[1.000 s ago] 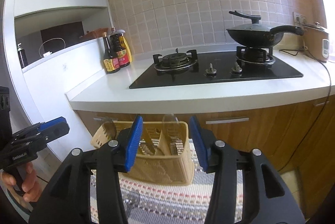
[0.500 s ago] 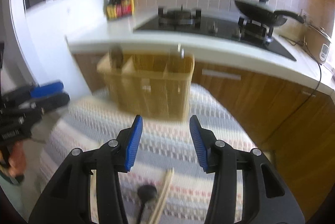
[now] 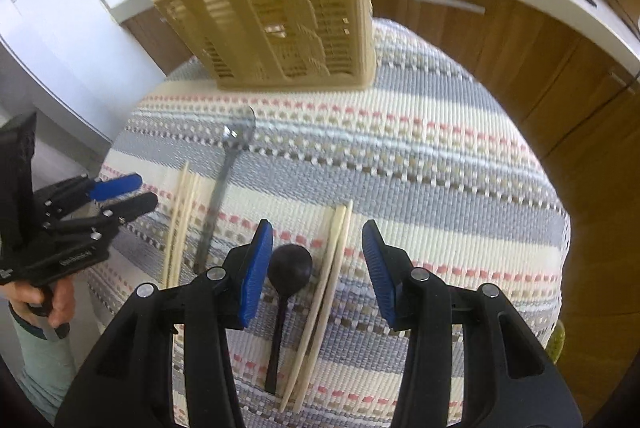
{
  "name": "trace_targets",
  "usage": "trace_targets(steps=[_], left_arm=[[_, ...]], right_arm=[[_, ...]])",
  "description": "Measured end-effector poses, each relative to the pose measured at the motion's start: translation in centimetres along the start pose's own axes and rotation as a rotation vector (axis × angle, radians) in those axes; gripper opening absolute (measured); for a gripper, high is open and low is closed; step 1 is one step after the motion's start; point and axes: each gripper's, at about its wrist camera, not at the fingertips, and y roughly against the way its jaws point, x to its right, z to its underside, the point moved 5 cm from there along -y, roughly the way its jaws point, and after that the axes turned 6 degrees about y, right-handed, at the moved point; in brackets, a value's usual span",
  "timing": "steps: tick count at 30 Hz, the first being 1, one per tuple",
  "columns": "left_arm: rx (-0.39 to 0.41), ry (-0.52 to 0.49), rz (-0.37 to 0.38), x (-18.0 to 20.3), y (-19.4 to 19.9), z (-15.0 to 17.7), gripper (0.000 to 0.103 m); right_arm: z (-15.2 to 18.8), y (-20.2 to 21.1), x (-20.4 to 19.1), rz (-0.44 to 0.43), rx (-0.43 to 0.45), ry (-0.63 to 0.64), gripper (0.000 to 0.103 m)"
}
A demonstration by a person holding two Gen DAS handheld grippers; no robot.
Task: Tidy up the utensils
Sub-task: 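Grasp a single wooden chopstick with the left tool while the right tool grasps a clear spoon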
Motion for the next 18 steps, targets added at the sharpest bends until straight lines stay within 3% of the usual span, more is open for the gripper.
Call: trace_targets(steps=[2,5,10,14,15,17,18], left_arm=[[-0.025,-0.003,-0.006,-0.2,-0.9,0.6,0.038],[-0.047,-0.020,-0.065,-0.3,-2.2,1.3,0.036],[-0.025,-0.075,-0.127,0.7,-2.6,1.7,0.035],[-0.018,-0.079,-0.131,1.3,-2.7,1.9,0.034],[-0.021,-0.084,-0.131,1.4,-2.6,1.9,0.032],[-0.041,-0.116,-0.163,1.4,-2.6,2.2,0.014],[-0.046,-0.133,-0.182,1.5,-2.6,2.4,0.013]], right_arm=[[0.4,-0.5,0.1,-0.010,-0.022,-0.008,0.036],[0.5,-0.8,0.6,-0.014,-0.040,-0.021,0.036],[-0.5,-1.2,-0.5,-0.041,-0.041,-0.022,0.036],[-1.1,-1.9,-2.1,-0.057,-0.050,-0.004,0.036],[-1.2,-2.1,-2.4,-0.053,-0.055,0.002,0.036],[-1.5,-2.4,-2.8,-0.053,-0.064,0.009,0.036],[-1.6,-2.6,-2.9,-0.053,-0.068,0.010,0.036]])
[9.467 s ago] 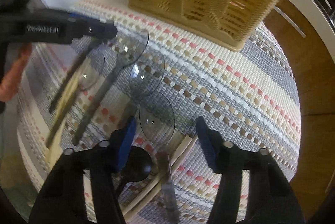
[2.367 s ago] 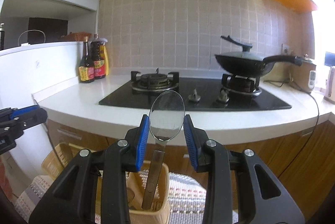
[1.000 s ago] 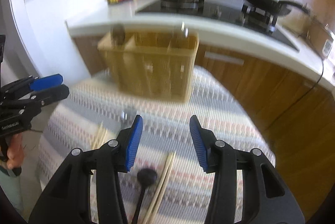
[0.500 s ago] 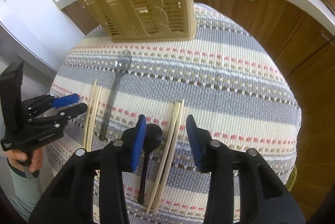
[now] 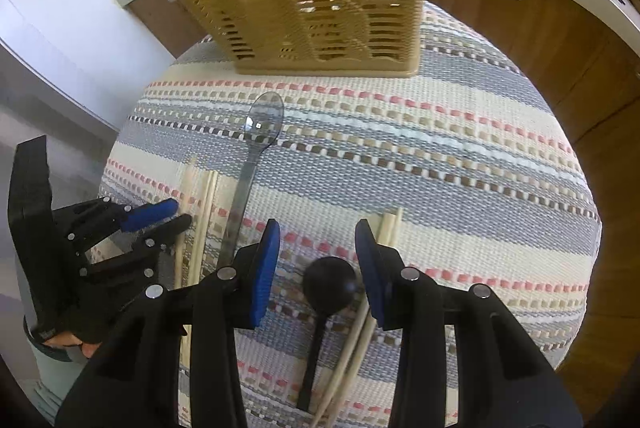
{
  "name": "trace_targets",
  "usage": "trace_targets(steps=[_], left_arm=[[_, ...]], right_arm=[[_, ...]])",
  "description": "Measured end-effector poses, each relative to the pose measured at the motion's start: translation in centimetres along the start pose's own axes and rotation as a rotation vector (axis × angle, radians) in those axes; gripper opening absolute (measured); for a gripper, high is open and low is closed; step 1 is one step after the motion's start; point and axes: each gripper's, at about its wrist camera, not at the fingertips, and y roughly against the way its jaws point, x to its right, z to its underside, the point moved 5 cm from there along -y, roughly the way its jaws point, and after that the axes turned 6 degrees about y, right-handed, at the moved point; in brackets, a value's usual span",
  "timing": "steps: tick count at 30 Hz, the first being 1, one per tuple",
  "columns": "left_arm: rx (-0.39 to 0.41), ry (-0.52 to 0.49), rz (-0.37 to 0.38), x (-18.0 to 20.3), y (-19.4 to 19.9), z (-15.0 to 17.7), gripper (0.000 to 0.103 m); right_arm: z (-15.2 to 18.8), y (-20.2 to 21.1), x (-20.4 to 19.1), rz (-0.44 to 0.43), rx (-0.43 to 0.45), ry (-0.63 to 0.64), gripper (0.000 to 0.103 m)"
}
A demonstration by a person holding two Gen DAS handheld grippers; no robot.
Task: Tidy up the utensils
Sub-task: 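Grasp a single wooden chopstick with the left tool while the right tool grasps a clear spoon, then carry chopstick and spoon into the utensil holder and open both tools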
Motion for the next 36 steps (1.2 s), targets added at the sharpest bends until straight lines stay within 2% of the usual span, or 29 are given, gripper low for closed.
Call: trace_targets(steps=[3,6,9,11,13,16,22,25,28,33,36], left_arm=[[-0.009,-0.007,-0.002,0.0,0.1,0.0,0.014],[-0.011,0.009,0.017,-0.1,0.0,-0.2,0.023],[-0.005,-0.015,-0.022,0.6,-0.1,-0.1,0.023],[-0.001,-0.018,-0.032,0.9,-0.1,-0.1,0.018],[0.001,-0.018,-0.045,0.8,0.0,-0.1,0.005],[0.003,0.023,-0.012,0.1,0.3,0.1,0.004],[0.023,0.100,0.023,-2.4,1.2,0.4,0.004],[0.037,0.125,0.046,-3.2,1.7,0.3,0.004],[0.055,0.139,0.057,-3.6,2.0,0.0,0.004],[0.077,0.165,0.071,-4.6,2.4,-0.3,0.004],[0.091,0.184,0.088,-4.9,2.6,-0.5,0.004]], right_arm=[[-0.7,-0.5,-0.3,-0.015,-0.002,-0.010,0.036],[-1.6,-1.4,-0.7,-0.042,-0.005,-0.039,0.036],[-2.0,-2.1,-0.9,-0.040,-0.016,-0.044,0.036],[-2.2,-2.6,-1.0,-0.061,-0.030,-0.050,0.036],[-2.6,-3.2,-1.3,-0.070,-0.039,-0.057,0.036],[-3.6,-4.0,-1.5,-0.065,-0.036,-0.065,0.036],[-5.7,-5.5,-1.9,-0.020,-0.017,-0.083,0.036],[-6.8,-6.8,-2.7,-0.013,-0.036,-0.096,0.036],[-7.1,-8.0,-3.1,0.004,-0.057,-0.088,0.037],[-7.4,-8.3,-3.9,0.043,-0.036,-0.107,0.038],[-7.9,-8.9,-4.9,0.095,-0.025,-0.095,0.040]])
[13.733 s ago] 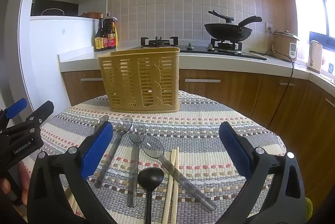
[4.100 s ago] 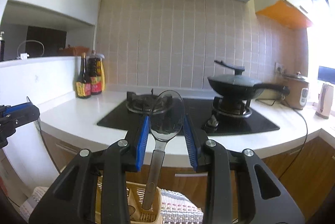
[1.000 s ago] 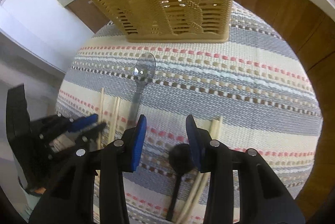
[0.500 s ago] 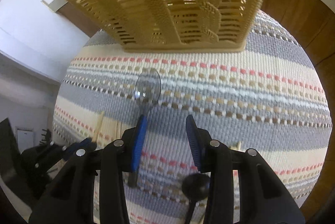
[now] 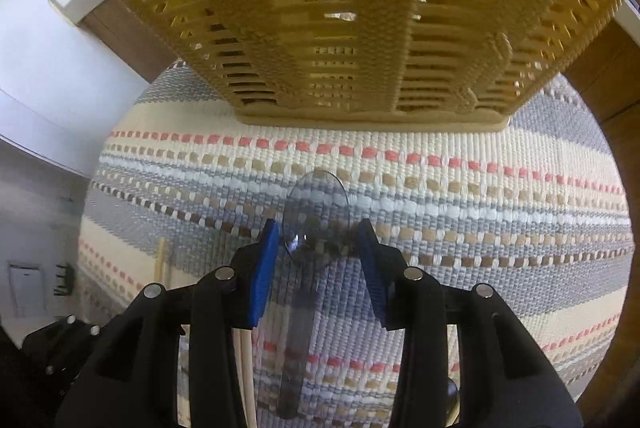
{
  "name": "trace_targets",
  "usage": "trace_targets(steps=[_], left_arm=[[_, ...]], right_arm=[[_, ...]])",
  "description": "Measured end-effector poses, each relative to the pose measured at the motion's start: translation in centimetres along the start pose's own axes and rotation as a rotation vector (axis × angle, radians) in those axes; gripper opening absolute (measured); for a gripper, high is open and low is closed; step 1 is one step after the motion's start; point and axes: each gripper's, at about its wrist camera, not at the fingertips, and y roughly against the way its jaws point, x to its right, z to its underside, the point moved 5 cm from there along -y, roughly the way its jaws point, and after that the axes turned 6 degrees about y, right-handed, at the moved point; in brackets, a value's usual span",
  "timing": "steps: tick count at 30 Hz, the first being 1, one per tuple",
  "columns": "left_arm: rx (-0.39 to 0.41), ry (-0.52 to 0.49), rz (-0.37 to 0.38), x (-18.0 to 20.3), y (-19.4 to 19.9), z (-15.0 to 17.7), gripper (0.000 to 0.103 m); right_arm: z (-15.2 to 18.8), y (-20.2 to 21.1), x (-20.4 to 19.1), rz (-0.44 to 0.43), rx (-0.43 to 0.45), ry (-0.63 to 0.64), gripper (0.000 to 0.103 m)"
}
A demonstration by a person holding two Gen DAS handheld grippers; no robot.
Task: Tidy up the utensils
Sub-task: 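Carry chopstick and spoon into the utensil holder and open both tools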
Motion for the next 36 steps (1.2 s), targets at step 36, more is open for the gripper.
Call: trace_targets(steps=[36], left_arm=[[0.632,0.111,0.277,4.4,15.0,-16.1,0.004]], right_arm=[[-2.4,22.6,8.4,-0.115,0.656,0.019,0.030]])
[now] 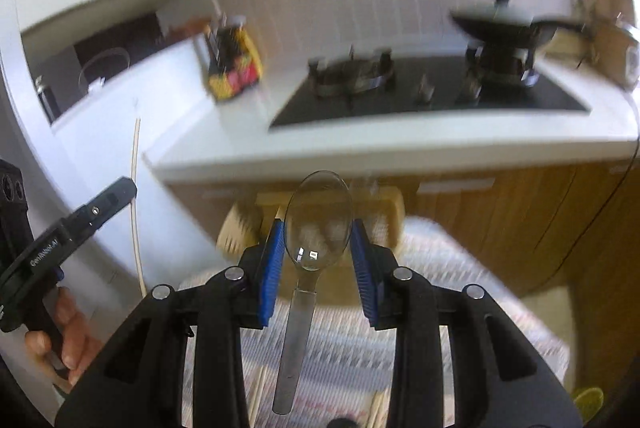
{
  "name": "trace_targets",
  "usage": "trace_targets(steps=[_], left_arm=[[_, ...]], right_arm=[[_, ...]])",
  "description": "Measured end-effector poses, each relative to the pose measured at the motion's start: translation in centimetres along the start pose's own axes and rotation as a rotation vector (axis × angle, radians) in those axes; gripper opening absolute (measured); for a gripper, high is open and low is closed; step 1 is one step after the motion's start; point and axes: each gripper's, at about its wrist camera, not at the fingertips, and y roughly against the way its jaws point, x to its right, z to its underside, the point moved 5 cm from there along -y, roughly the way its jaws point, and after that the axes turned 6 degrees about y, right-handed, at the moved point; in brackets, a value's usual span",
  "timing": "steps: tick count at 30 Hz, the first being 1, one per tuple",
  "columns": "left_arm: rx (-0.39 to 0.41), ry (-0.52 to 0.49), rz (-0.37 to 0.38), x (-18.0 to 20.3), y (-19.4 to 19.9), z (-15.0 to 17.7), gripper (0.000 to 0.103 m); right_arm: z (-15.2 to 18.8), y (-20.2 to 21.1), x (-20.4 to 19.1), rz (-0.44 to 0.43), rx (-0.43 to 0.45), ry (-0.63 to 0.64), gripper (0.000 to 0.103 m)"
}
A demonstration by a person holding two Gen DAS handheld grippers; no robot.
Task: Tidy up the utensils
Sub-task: 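Carry chopstick and spoon into the utensil holder and open both tools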
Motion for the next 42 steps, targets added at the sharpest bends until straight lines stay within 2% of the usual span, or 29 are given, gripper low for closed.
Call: trace_targets(steps=[4,8,9,13,19,22,27,32,38,42], left_arm=[[0.065,-0.008,0.016,1.0,-1.8,-2.1,0.004],[0.125,-0.013,0.024,1.5,-3.3,-3.7,0.004],[0.145,-0.019,0.015,1.5,-3.6,-3.9,0.004],[0.190,-0.045,-0.011,1.5,-5.3,-4.0,0.004],[0.255,-0.107,-0.103,0.8,-7.6,-2.3,0.004],[0.275,-0.111,-0.126,0.2,-8.2,-1.6,0.004],[0.288,-0.157,-0.163,0.3,-9.1,-0.3,0.004],[0.271,-0.128,-0.175,-0.5,-9.7,0.4,0.004],[0.267,-0.103,-0.191,-1.4,-9.9,1.8,0.004],[0.261,-0.101,-0.185,-1.3,-9.5,2.2,0.005]], right_arm=[[-3.9,2.3,1.7,0.055,0.138,-0.012,0.030],[-7.0,2.5,2.9,0.132,0.207,-0.009,0.030],[-7.5,2.5,3.2,0.174,0.231,0.003,0.030],[-8.6,1.8,4.0,0.283,0.302,0.054,0.030],[-8.0,-0.6,4.6,0.277,0.381,0.092,0.030],[-7.0,-2.1,4.2,0.302,0.390,0.131,0.030],[-5.5,-4.2,4.2,0.279,0.373,0.135,0.030],[-4.4,-5.6,3.9,0.255,0.347,0.150,0.031],[-3.4,-6.5,2.8,0.279,0.342,0.203,0.031],[-2.6,-6.8,2.6,0.248,0.291,0.193,0.031]])
